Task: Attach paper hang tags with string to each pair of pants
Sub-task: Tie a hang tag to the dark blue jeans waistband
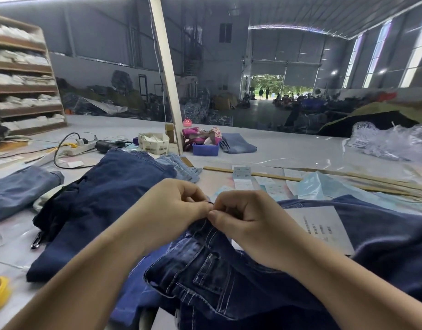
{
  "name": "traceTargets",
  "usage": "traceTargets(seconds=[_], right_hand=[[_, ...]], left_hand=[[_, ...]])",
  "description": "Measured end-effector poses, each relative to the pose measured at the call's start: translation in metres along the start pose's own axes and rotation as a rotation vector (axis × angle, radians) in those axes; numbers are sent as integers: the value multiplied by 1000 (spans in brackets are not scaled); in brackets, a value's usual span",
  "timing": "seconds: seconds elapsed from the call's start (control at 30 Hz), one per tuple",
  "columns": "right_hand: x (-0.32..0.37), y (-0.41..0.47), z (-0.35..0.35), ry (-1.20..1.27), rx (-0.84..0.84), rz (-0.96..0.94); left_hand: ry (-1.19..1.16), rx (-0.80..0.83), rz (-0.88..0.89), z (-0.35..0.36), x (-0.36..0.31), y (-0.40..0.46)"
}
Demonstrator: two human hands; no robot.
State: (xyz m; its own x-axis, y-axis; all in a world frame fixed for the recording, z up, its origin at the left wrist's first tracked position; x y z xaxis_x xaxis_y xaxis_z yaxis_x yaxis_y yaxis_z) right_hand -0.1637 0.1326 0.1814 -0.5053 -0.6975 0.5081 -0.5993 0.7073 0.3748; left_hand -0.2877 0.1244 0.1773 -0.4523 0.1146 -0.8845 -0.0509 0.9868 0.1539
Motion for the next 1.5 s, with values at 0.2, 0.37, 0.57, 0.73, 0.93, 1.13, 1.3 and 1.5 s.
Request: traceTargets(seconds=[0.2, 0.37, 0.57, 0.73, 0.93, 1.13, 1.3, 1.5], right_hand=[[0, -1, 6, -91, -1, 27], [-2, 2, 1, -98, -61, 51], [-12, 2, -1, -204, -125, 106], [10, -2, -2, -454, -183, -36], [24, -7, -2, -559, -259, -155], [7, -1, 6, -442, -146, -62], [-5, -1, 6, -293, -124, 4], [-3, 0, 7, -278, -78, 6]], left_hand=[[22, -1, 12, 0, 5, 0], [-58, 27, -4, 2, 8, -1], [-215, 156, -44, 9, 7, -3], [-342, 195, -100, 7, 19, 1], [-335, 334, -81, 16, 20, 0], [-203, 362, -41, 15, 20, -1], [-102, 336, -23, 12, 17, 0], [-124, 207, 15, 7, 19, 3]])
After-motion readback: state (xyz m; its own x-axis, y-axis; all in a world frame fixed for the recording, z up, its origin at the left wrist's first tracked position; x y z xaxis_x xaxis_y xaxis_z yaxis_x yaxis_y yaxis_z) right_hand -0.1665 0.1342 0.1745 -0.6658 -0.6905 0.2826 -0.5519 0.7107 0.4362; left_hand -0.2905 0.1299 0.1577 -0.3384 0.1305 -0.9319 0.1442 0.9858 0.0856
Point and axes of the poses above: each hand's wrist, its own y-axis towards the middle knuckle, its own z-axis out of the palm, x = y × z, the point moved 9 cm from there along y, towards the middle knuckle, and after that the axes turned 8 degrees about -y, right-handed, at the moved point
